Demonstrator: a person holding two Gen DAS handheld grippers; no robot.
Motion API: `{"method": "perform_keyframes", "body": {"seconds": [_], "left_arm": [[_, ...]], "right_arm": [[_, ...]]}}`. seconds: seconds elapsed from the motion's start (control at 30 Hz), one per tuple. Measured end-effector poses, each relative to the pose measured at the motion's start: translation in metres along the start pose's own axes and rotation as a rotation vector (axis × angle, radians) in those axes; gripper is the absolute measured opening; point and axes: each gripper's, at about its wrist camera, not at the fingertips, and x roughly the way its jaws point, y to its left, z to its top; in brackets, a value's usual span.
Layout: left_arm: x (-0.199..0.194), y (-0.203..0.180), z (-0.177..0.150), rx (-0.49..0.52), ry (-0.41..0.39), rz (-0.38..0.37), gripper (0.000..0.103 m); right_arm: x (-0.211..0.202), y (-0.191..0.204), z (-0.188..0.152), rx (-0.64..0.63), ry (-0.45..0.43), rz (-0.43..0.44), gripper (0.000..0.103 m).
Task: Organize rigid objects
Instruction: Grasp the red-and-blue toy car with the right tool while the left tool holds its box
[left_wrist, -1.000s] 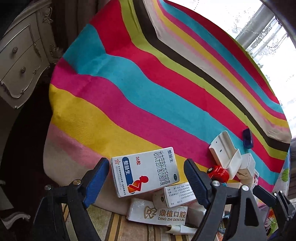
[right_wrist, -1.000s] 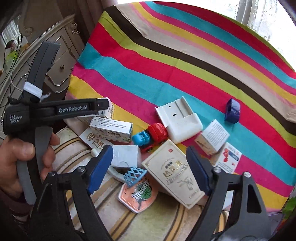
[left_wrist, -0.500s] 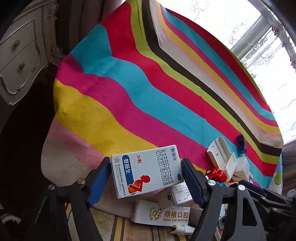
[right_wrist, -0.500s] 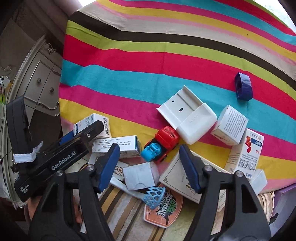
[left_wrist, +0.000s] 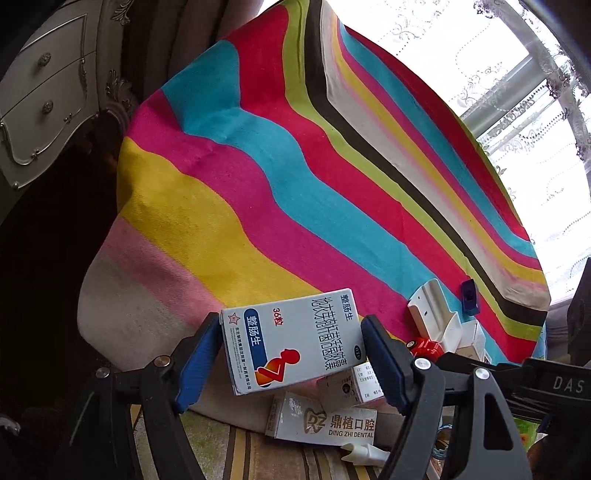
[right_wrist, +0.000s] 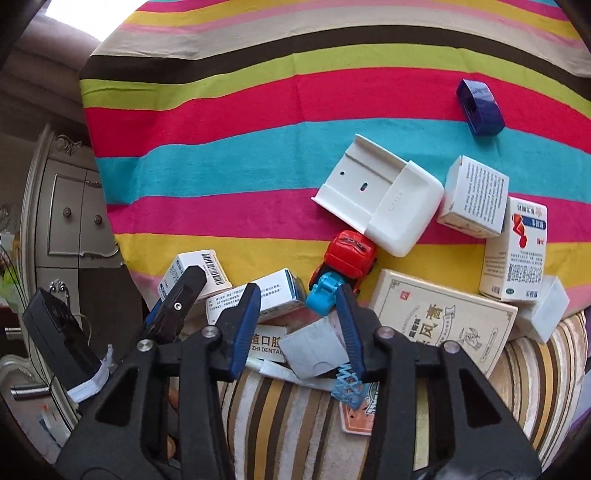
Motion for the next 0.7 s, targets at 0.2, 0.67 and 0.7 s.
{"method": "perform_keyframes", "body": {"seconds": [0.2,0.67,0.7], "left_arm": [[0.000,0.001,-0.002,-0.009,-0.003,-0.018,0.076],[-0.001,0.003,-0.005,-0.015,-0.008,-0.032,0.076],[-0.001,0.003,-0.006,-0.017,-0.009,-0.035,0.076]], "right_arm": [[0.008,-0.002,0.001,0.061,0.000,-0.065,0.037],[0.007,-0.009,0.000,-0.002,-0.053,-0.086,0.021],[0.005,-0.009,0.000,-0.015,-0.055,-0.078,0.021]]}}
